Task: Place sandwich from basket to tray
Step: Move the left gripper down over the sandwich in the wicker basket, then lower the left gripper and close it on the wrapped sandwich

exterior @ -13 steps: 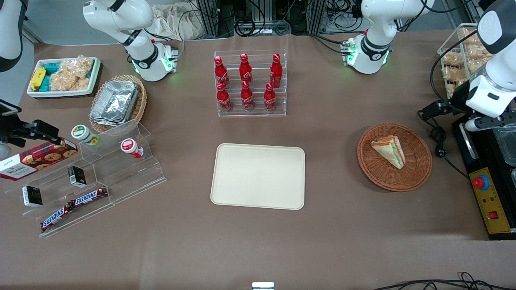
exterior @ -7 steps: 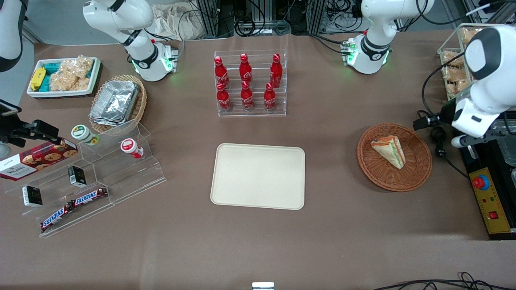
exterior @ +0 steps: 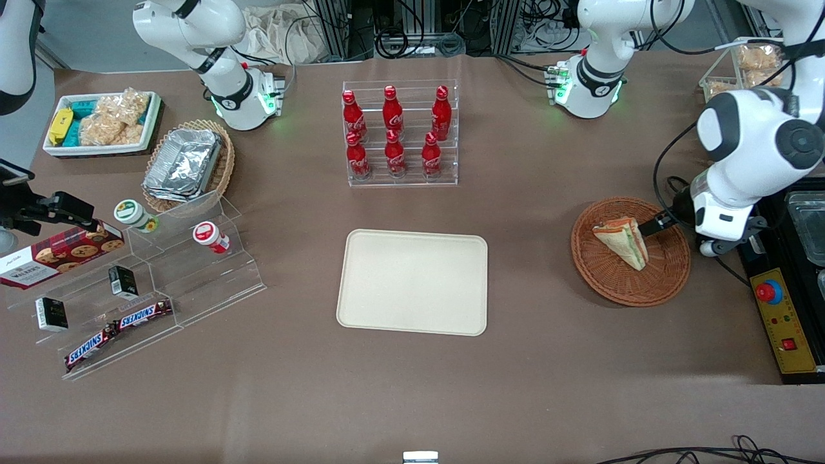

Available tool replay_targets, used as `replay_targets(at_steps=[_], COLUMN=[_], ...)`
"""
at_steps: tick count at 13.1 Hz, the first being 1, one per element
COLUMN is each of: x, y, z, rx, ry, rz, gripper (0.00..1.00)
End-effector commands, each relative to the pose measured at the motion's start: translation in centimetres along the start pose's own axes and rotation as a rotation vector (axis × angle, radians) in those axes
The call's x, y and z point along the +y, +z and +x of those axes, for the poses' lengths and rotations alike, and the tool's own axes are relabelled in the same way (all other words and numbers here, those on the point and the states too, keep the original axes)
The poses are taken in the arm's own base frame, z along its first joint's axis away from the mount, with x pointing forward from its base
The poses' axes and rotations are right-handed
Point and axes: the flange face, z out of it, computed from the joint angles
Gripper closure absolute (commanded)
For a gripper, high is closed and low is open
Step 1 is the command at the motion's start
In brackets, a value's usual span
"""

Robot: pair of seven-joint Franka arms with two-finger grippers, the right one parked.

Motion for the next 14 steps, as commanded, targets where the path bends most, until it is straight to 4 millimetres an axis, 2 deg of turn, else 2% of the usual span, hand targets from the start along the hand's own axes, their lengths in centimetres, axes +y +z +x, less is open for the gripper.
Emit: replay_targets(at_steps=[1,4,9,11,13,14], x=[-0.1,0.1,0.6,0.8,0.7,0.9], y=[2.7,6.1,9.7,10.9,11.2,11.1], z=[-0.1,0.5,1.1,0.8,0.7,0.7], rx=[-0.015,-0.022,-0.007,-0.013,-0.013,-0.012], ry=[-0.055,-0.119,-0.2,-0.196,-0.205,-0.226], rz=[0.01,0.017,0.008,0.013,0.013,0.013], gripper=[0.01,0.01,0.02,0.06,0.15,0.33])
